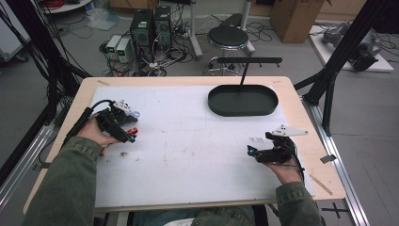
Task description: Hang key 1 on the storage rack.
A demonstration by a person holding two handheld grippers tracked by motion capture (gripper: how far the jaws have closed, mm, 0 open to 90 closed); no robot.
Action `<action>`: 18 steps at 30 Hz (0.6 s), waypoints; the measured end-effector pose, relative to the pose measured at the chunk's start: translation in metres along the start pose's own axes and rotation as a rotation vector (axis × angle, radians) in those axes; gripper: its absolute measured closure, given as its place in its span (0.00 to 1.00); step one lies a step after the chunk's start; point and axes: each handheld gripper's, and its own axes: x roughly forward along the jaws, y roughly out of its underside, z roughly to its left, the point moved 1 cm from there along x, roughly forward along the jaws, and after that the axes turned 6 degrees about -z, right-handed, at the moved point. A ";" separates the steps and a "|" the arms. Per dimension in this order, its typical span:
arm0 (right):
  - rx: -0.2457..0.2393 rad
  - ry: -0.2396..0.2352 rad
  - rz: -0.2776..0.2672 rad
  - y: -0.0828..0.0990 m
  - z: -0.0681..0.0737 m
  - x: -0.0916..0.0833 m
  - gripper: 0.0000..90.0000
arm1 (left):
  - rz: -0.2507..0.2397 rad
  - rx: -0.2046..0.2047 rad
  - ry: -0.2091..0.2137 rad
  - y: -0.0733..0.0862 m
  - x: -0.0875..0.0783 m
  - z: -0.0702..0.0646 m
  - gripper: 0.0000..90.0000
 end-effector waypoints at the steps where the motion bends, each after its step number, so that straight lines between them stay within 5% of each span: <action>1: -0.001 0.000 0.002 0.000 0.000 0.000 0.01 | 0.016 0.008 0.008 0.000 0.003 0.001 0.10; 13: 0.002 -0.020 0.008 0.002 0.001 0.002 0.01 | 0.125 -0.027 0.069 0.007 0.020 0.013 0.27; 18: 0.000 -0.027 0.011 0.002 0.001 0.003 0.01 | 0.143 -0.055 0.063 0.009 0.024 0.019 0.33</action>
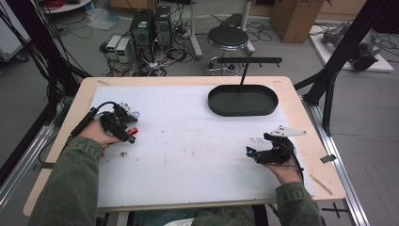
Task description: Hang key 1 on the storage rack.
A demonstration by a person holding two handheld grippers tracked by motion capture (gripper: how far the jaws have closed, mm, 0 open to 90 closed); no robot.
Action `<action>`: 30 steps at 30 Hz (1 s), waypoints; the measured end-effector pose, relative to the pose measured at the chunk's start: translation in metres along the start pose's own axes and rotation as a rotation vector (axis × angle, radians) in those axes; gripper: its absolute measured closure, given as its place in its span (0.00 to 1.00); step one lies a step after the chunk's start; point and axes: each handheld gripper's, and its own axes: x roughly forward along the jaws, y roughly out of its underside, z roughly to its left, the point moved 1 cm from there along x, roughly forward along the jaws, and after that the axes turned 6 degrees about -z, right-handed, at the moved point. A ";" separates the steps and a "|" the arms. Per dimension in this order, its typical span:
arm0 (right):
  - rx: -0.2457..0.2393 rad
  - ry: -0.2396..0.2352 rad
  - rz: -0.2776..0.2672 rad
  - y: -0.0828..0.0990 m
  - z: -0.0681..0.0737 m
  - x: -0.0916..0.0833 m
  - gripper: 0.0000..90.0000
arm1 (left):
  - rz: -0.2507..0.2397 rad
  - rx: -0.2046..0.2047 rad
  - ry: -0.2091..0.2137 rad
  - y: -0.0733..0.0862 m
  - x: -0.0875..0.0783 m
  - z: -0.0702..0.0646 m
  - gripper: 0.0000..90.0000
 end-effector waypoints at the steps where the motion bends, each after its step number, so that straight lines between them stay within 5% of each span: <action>1: -0.002 0.001 -0.002 0.000 0.000 0.000 0.01 | -0.001 -0.006 -0.002 0.000 0.001 0.001 0.35; 9: -0.006 -0.003 0.010 0.001 0.001 0.002 0.01 | 0.033 -0.009 -0.040 0.000 0.006 0.002 0.51; 15: -0.010 -0.005 0.025 0.001 0.002 0.003 0.01 | 0.027 -0.089 -0.042 0.000 0.009 0.005 0.56; 20: -0.015 -0.010 0.041 0.002 0.002 0.005 0.01 | 0.020 -0.089 -0.080 0.000 0.007 0.006 0.77; 30: -0.014 -0.009 0.040 0.002 0.001 0.005 0.01 | -0.001 -0.049 -0.116 0.000 0.005 0.004 0.82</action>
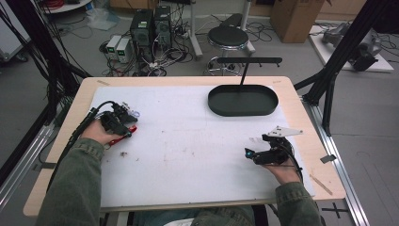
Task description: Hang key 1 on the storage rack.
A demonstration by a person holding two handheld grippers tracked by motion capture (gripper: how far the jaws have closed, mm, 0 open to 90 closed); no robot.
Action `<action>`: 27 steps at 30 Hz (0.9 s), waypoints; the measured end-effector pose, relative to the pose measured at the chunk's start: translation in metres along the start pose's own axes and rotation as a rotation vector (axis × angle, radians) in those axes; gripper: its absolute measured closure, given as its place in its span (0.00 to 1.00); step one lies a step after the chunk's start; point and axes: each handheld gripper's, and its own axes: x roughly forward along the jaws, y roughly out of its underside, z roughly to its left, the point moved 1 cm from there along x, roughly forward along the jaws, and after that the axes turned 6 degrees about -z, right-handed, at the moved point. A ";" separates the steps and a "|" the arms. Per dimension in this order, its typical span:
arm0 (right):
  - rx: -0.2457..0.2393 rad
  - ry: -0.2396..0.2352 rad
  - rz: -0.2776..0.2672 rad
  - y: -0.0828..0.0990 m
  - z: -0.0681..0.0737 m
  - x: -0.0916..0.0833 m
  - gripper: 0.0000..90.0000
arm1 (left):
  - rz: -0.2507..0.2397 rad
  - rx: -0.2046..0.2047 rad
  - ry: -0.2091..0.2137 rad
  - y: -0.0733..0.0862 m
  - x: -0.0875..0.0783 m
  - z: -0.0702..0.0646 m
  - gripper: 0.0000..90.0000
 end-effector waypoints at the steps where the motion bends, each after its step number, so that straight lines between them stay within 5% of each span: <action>1: -0.001 0.001 -0.001 0.000 0.000 0.000 0.01 | -0.009 0.012 0.002 0.000 -0.002 -0.001 0.82; 7: 0.009 0.009 -0.012 0.000 -0.001 -0.001 0.01 | -0.109 0.035 0.032 -0.002 -0.021 -0.006 0.83; 12: 0.018 0.004 -0.008 0.000 -0.002 -0.001 0.01 | -0.156 0.002 0.048 0.000 -0.042 -0.004 0.83; 16: 0.019 0.001 -0.010 0.000 -0.003 -0.002 0.01 | -0.206 -0.032 0.128 0.005 -0.058 -0.002 0.83; 27: 0.022 -0.006 -0.013 0.000 -0.002 -0.001 0.01 | -0.185 -0.059 0.140 0.001 -0.102 0.001 0.83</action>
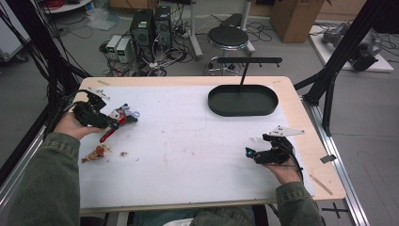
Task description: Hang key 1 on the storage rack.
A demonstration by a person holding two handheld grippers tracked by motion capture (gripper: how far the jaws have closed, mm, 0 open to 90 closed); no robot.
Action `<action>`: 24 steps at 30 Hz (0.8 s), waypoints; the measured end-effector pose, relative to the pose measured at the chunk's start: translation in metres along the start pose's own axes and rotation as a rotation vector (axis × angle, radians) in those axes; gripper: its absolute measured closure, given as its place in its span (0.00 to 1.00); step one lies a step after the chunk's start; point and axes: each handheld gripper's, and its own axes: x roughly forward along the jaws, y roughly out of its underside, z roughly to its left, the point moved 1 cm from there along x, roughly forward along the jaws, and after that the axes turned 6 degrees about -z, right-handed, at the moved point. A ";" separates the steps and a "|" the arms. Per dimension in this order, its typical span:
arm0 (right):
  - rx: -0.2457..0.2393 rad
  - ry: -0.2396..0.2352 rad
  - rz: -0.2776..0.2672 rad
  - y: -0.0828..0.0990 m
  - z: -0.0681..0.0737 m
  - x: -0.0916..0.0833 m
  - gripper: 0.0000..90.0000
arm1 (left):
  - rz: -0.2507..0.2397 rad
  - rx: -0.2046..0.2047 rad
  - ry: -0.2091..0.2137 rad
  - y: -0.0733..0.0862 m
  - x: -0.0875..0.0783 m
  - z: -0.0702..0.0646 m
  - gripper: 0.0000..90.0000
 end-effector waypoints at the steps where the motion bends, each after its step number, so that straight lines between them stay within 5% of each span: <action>1: -0.001 -0.003 0.007 0.000 0.000 0.001 0.01 | 0.010 0.005 -0.008 -0.004 -0.003 -0.001 0.83; 9: 0.013 -0.017 -0.008 -0.001 -0.002 0.000 0.01 | -0.001 0.009 -0.066 -0.036 -0.026 -0.010 0.84; 24: 0.018 -0.035 -0.027 -0.001 -0.003 0.000 0.01 | -0.022 0.055 -0.072 -0.094 -0.037 -0.035 0.85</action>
